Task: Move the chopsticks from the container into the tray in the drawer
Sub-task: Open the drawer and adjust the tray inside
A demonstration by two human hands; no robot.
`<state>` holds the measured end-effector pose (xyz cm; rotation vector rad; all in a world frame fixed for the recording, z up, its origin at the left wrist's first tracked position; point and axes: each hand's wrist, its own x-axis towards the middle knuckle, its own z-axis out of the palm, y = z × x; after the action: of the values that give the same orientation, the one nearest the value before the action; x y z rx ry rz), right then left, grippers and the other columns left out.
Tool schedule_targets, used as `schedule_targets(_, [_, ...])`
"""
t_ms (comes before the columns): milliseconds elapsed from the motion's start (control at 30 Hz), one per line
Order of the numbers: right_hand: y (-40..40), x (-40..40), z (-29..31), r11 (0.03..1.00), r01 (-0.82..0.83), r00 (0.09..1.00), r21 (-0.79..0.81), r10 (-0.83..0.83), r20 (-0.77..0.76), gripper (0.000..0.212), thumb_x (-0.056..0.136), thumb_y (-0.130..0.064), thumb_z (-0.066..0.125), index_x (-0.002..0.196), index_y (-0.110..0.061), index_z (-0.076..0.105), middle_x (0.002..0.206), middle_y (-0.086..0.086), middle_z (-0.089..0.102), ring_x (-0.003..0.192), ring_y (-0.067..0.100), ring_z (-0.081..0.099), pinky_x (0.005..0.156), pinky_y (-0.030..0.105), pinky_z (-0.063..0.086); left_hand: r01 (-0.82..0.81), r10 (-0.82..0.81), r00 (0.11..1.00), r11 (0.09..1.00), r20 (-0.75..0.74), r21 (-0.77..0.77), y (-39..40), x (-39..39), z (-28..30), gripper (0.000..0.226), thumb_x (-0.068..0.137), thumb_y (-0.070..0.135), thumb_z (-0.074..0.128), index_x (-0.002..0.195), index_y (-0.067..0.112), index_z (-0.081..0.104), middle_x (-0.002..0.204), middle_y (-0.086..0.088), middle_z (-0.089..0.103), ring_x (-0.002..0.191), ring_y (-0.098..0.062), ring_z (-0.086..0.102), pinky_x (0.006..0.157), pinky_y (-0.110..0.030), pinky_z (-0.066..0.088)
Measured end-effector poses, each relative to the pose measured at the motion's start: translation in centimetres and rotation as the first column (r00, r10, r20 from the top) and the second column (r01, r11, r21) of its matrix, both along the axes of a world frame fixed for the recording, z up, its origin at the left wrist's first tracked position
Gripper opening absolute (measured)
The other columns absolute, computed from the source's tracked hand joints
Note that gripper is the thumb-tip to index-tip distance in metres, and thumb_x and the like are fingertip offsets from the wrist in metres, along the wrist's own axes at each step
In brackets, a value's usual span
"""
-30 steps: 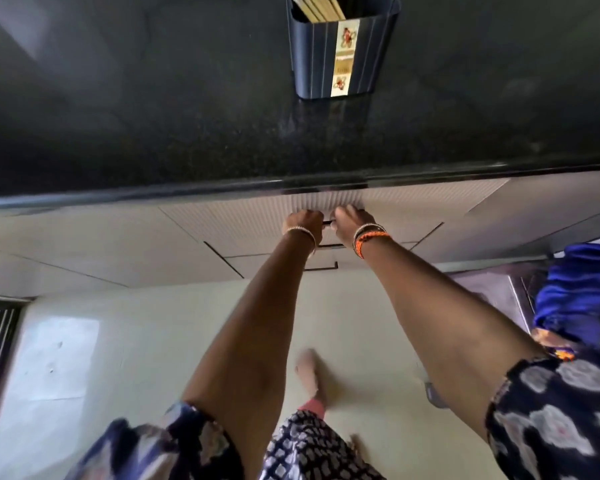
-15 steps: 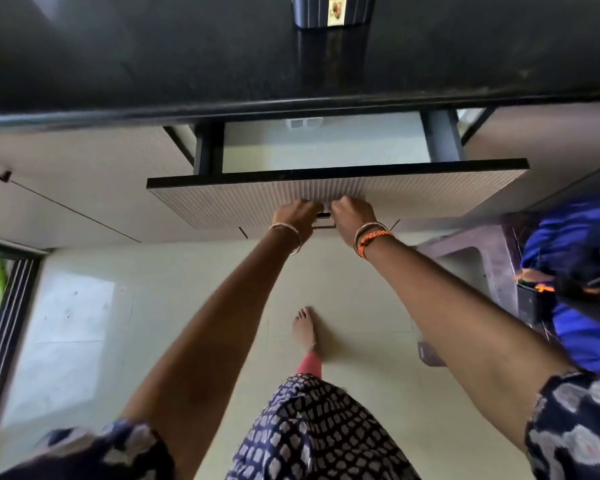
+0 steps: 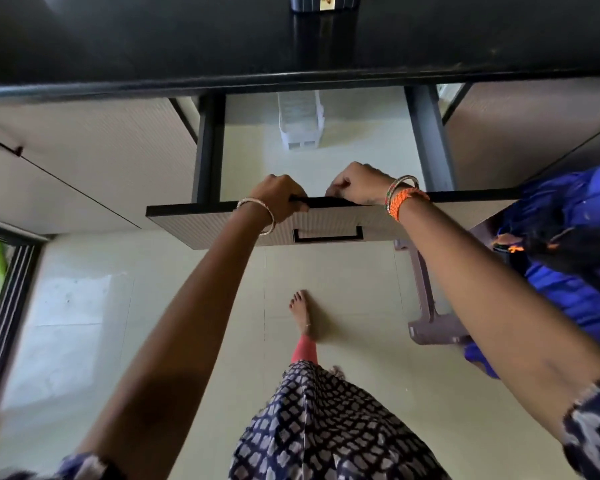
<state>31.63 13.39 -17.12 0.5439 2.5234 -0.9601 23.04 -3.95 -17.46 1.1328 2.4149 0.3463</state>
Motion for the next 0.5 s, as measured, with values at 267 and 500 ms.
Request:
schedule_targets(267, [-3.8, 8.0, -0.4, 0.98, -0.04, 0.998, -0.195, 0.047, 0.034, 0.028, 0.088, -0.035, 0.063, 0.101, -0.013, 0.075, 0.103, 0.007, 0.075, 0.104, 0.023, 0.067, 0.094, 0.041, 0.052, 0.085, -0.079, 0.995, 0.993, 0.064, -0.083, -4.2, 7.3, 0.5, 0.021, 0.081, 0.023, 0.065, 0.101, 0.023, 0.071, 0.1, -0.012, 0.072, 0.093, -0.033, 0.064, 0.08, -0.039, 0.054])
schedule_targets(500, [-6.5, 12.8, -0.6, 0.976, -0.045, 0.997, -0.215, 0.058, 0.057, 0.026, 0.084, -0.037, 0.068, 0.096, -0.016, 0.077, 0.097, 0.005, 0.077, 0.1, 0.023, 0.068, 0.091, 0.041, 0.055, 0.089, -0.082, 0.987, 0.995, 0.14, -0.04, -7.9, 12.1, 0.4, 0.023, 0.08, 0.018, 0.063, 0.101, 0.022, 0.071, 0.101, -0.01, 0.073, 0.096, -0.032, 0.063, 0.077, -0.035, 0.05])
